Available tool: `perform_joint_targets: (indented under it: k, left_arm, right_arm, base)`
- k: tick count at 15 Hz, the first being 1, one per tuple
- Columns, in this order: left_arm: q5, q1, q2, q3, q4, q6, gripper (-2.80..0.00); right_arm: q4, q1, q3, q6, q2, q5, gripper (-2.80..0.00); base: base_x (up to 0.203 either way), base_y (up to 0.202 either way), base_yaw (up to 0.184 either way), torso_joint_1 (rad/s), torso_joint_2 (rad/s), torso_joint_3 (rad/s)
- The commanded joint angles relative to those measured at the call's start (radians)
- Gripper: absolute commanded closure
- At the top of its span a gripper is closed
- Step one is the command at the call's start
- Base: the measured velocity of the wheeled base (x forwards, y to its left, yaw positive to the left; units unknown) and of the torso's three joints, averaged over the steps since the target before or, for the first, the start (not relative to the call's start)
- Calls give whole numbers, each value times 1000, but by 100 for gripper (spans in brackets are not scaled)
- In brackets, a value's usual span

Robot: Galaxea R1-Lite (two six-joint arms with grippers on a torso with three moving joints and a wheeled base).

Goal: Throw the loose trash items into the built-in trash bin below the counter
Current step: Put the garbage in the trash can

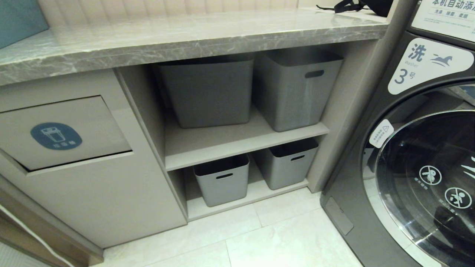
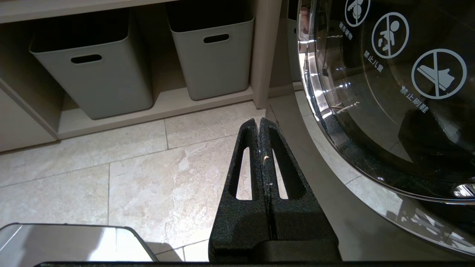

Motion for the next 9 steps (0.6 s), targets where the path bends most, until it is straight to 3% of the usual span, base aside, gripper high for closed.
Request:
perform_joint_targets:
  k: [1,6,9]
  left_arm:
    - [1,0,0,0,0,-4,0]
    - [0,0,0,0,0,-4,0]
    - [0,0,0,0,2,-1,0]
  right_arm:
    - [1,0,0,0,1,1,0]
    - [1,0,0,0,0,1,0]
    - [1,0,0,0,1,1,0]
  base:
    - [0,0,0,0,0,0]
    - [0,0,0,0,0,0]
    - [151,0,0,4,0,5]
